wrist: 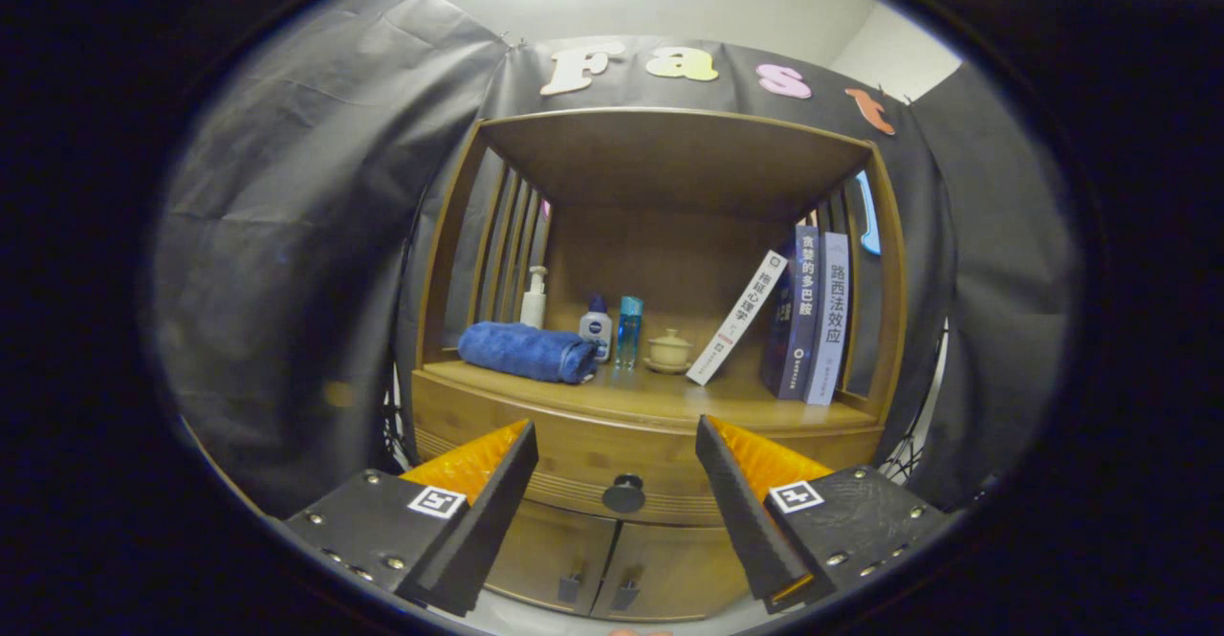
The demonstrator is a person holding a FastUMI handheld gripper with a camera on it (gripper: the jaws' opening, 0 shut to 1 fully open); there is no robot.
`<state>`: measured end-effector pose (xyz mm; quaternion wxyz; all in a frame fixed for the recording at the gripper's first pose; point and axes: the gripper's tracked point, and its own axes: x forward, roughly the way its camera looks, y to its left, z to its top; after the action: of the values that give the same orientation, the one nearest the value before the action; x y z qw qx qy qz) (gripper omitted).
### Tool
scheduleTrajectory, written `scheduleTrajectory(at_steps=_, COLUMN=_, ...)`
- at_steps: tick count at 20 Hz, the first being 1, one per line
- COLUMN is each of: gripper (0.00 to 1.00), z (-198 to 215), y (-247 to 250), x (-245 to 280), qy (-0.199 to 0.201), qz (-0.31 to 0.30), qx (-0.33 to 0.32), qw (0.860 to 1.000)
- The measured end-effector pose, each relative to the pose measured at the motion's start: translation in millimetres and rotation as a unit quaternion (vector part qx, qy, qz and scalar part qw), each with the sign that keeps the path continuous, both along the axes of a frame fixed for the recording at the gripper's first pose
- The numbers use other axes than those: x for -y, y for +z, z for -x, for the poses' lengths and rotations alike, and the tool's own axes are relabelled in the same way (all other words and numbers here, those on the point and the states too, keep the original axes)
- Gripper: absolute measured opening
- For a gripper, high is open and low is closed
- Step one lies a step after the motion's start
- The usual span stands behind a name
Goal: Pull open the drawer, take out the items inside it, and place them on the countertop above the cabinet.
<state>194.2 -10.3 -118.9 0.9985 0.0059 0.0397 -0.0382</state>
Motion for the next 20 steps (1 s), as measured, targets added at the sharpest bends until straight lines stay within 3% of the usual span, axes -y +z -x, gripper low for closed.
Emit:
scheduleTrajectory(at_steps=13, gripper=0.99, z=-16, y=-16, x=15, qy=-0.008, qz=0.01, qx=-0.007, qw=1.0)
scheduleTrajectory(at_steps=20, gripper=0.99, z=-52, y=-77, x=2, qy=0.009, qz=0.012, qx=-0.081, qw=0.997)
